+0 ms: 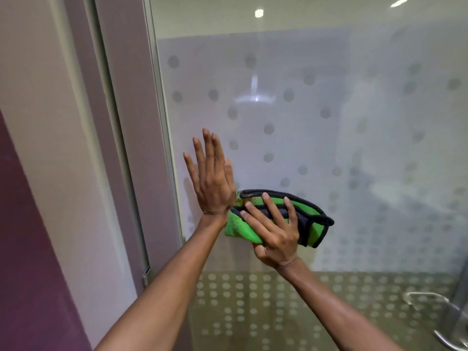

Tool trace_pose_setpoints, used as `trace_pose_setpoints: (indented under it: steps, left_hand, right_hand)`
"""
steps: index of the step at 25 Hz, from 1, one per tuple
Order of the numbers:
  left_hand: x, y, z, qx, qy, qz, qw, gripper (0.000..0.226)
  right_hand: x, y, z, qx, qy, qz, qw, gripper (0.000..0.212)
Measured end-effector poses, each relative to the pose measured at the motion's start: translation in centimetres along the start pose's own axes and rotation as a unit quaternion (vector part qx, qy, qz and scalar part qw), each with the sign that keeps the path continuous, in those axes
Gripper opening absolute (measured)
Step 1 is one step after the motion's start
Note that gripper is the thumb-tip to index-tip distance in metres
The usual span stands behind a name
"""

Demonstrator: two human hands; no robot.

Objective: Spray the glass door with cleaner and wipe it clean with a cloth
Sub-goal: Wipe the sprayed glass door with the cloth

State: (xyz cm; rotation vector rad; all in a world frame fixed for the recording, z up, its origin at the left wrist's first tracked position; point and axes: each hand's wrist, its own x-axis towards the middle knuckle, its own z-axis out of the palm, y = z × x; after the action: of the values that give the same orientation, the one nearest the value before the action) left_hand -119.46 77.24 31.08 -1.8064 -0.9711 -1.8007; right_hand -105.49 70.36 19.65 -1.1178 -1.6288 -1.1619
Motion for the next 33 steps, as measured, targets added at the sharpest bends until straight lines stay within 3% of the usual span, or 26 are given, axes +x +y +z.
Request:
trace_pose_setpoints:
  steps: [6,10,15,18,22,24,27,30,33]
  left_hand:
    - [0.0,0.0,0.2,0.008,0.01,0.002,1.0,0.056]
    - [0.0,0.2,0.1,0.001,0.018,-0.003,1.0,0.054]
    - [-0.2,0.0,0.3,0.012,0.025,-0.002,1.0,0.055]
    - [-0.2,-0.3,0.5,0.016,0.031,0.001,0.999,0.056]
    - [-0.3,-0.4,0.7,0.025,0.045,0.011,0.999,0.055]
    - [-0.2,-0.4,0.8,0.021,0.05,0.017,0.998,0.055]
    - [-0.3,-0.2,0.8,0.023,0.059,0.013,0.998,0.055]
    - [-0.2,0.0,0.9,0.03,0.057,0.006,0.998,0.055]
    - [-0.2,0.1,1.1,0.028,0.068,0.01,0.997,0.055]
  right_hand:
    - [-1.2,0.9,-1.7,0.006,-0.098,-0.129,0.987,0.059]
    - [-3.3,2.9,-3.7,0.029,-0.212,-0.268,0.94,0.054]
    - [-6.9,10.0,-8.6,-0.034,-0.239,-0.289,0.927,0.061]
    - [-10.1,17.6,-13.1,-0.096,-0.199,-0.202,0.954,0.058]
    - [-11.7,24.4,-17.6,-0.138,-0.108,0.004,0.985,0.054]
    - [-11.4,25.8,-18.4,-0.142,-0.014,0.125,0.982,0.077]
    - [-9.8,25.0,-17.5,-0.07,0.122,0.317,0.938,0.085]
    - [-8.2,20.1,-14.0,-0.027,0.272,0.442,0.854,0.068]
    - [-7.5,16.3,-11.2,0.003,0.301,0.512,0.805,0.064]
